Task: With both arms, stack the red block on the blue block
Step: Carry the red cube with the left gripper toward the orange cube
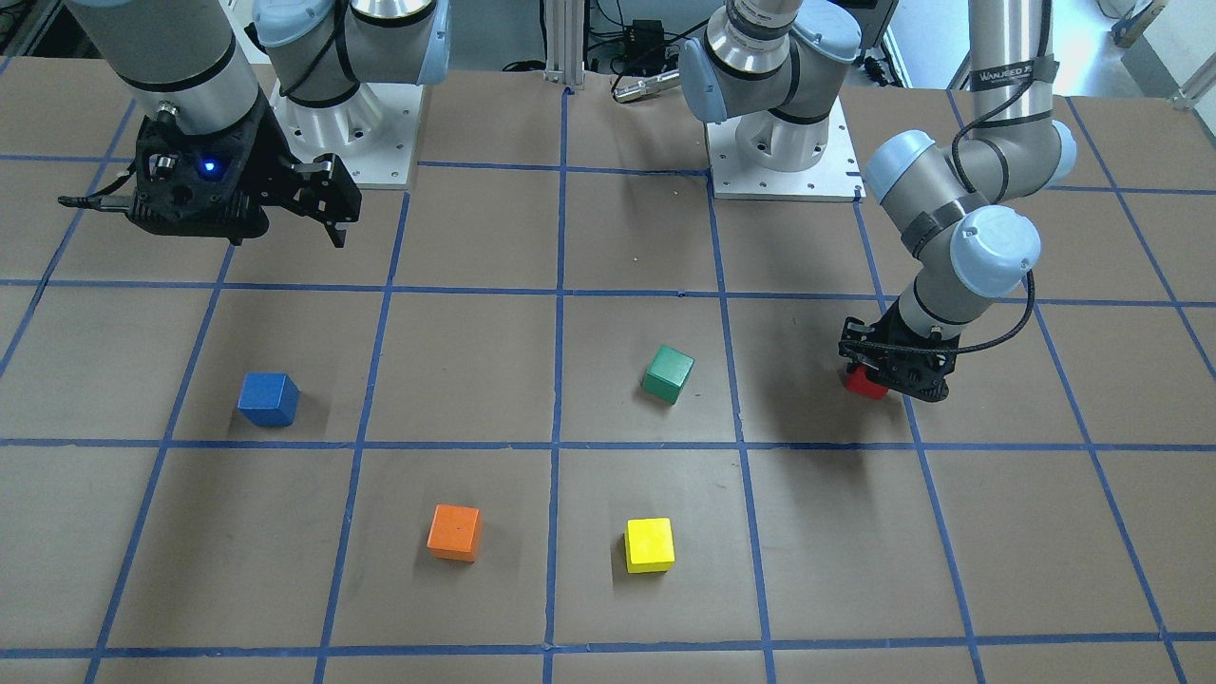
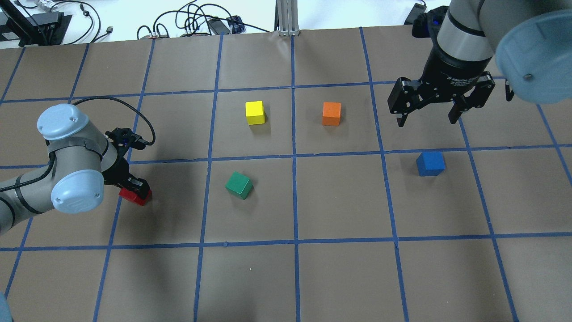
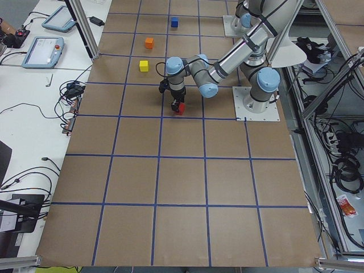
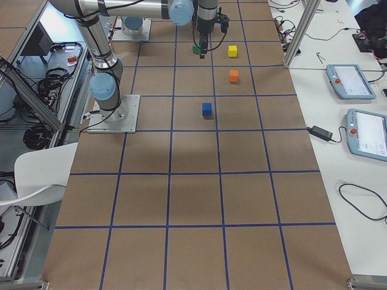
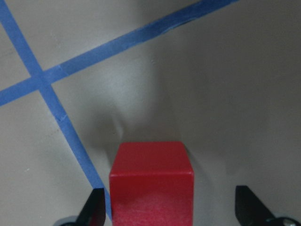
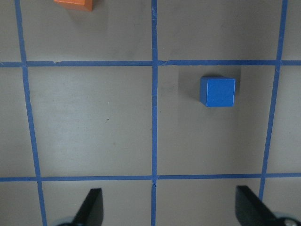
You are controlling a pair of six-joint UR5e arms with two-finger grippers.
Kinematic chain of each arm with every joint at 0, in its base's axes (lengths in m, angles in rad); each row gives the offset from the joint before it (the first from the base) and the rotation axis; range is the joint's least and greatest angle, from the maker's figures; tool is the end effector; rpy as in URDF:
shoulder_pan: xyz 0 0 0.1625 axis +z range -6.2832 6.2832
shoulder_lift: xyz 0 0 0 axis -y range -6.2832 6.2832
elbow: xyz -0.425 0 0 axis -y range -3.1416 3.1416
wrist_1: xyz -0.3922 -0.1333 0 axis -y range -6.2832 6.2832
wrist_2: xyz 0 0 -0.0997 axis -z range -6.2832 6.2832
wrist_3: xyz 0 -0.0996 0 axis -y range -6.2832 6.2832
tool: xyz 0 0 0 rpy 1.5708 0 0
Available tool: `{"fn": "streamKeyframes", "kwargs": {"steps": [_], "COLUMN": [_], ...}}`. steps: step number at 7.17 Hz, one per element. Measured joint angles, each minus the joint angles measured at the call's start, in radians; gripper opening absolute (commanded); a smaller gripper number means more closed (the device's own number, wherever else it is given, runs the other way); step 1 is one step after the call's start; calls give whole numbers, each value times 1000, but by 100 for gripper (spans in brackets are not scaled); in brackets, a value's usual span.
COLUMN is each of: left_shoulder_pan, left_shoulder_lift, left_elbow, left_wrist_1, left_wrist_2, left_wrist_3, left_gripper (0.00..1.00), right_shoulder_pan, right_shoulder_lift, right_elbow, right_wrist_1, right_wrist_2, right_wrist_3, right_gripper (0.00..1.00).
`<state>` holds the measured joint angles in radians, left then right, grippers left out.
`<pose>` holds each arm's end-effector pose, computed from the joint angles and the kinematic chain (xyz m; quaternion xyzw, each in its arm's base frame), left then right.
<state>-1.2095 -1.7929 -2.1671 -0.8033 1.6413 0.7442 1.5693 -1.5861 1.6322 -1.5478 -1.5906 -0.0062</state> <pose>0.0431 -0.4713 0.1864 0.1910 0.9806 0.0401 0.0166 0.1306 -0.4781 0.4631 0.0027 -0.9994 -0.0346 0.0098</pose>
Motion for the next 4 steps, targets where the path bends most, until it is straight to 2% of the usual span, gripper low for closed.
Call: {"fn": "streamKeyframes", "kwargs": {"steps": [2,4], "left_shoulder_pan": [-33,-148], "left_shoulder_lift": [30,64], "left_elbow": [11,61], "left_wrist_1": [19,-5], "left_wrist_2": [-16,-25], "left_wrist_3": [-37,-171], "left_gripper": [0,0], "right_shoulder_pan": [0,0], "right_shoulder_lift": [0,0], "right_elbow": [0,0], "right_wrist_1": [0,0], "right_wrist_2": [-1,-2], "right_wrist_3": [0,0], "right_gripper": [100,100]}}
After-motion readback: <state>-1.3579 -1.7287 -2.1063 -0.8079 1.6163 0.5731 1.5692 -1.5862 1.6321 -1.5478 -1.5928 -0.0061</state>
